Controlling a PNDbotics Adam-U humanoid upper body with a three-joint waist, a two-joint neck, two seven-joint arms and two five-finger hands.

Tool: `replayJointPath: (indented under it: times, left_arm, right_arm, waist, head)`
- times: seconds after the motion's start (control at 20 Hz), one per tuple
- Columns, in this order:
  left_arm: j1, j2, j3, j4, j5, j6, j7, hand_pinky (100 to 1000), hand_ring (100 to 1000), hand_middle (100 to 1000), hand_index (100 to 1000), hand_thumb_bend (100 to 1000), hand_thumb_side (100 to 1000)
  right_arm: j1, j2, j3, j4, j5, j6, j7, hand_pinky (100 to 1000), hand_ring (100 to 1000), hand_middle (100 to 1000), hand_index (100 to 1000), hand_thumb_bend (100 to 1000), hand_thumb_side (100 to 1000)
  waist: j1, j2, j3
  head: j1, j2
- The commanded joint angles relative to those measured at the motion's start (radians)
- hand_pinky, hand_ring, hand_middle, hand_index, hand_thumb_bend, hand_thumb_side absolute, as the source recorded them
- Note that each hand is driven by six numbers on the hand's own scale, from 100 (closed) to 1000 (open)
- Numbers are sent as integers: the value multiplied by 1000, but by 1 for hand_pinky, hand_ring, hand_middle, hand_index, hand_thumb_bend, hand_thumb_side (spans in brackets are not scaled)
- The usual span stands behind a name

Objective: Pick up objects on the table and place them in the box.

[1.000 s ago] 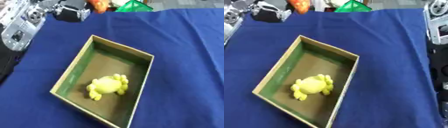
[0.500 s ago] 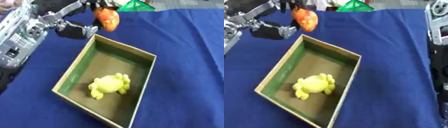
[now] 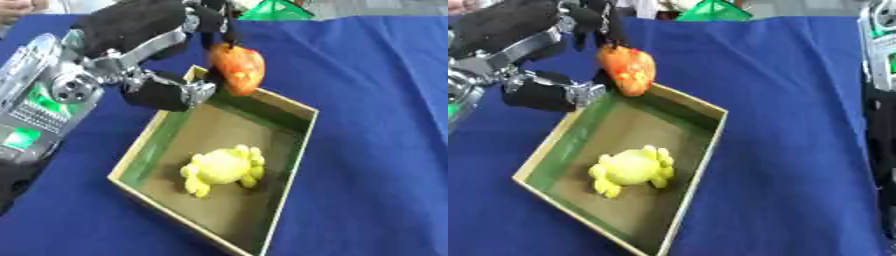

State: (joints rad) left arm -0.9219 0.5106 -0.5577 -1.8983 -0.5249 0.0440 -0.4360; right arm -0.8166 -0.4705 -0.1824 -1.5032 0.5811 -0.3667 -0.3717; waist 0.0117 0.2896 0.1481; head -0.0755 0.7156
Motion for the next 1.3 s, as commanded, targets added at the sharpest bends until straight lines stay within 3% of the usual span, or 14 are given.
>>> replayJointPath:
  times: [0.05,0.7,0.9,1.1,1.2,1.25,1.3]
  left_arm:
    - [-6,3,-5,-17,-3,11,-47,438,561,629,697,100,100]
    - [12,-39,-62,116,-113,-41,-142,522,604,652,741,191,106]
    - [14,-46,-75,146,-122,-54,-180,595,675,720,805,220,241]
    - [15,-47,-77,152,-134,-75,-236,683,777,814,910,335,411]
    - [16,-45,-71,147,-140,-79,-254,683,777,814,910,335,411]
    - [17,-42,-64,142,-145,-77,-256,739,833,859,952,456,559]
    - [19,-38,-56,133,-154,-74,-253,741,835,861,953,461,566]
  right_arm:
    - [-8,-9,-12,-29,-10,6,-1,737,742,766,859,251,580]
    - [13,-3,-24,-49,-24,21,-1,736,739,766,859,246,585]
    - [18,-3,-26,-52,-26,23,-2,735,739,766,859,246,588]
    - [20,-4,-26,-55,-28,24,-2,735,739,766,859,248,585]
    - [20,-6,-26,-56,-28,24,-3,735,739,766,859,248,585]
    - [20,-7,-26,-56,-28,23,-3,735,739,766,859,248,585]
    - [21,-8,-27,-57,-29,23,-4,735,739,766,859,248,585]
  waist:
    - [0,-19,2]
    - [-2,-24,1]
    - [-1,-23,3]
    - [0,-23,5]
    - [1,-23,6]
    - [1,-23,7]
    - [2,-23,8]
  head:
    - [1,1]
    - [-7,-3]
    - [-9,-4]
    - [-10,-1]
    - [-10,1]
    - [-10,1]
    - [-10,1]
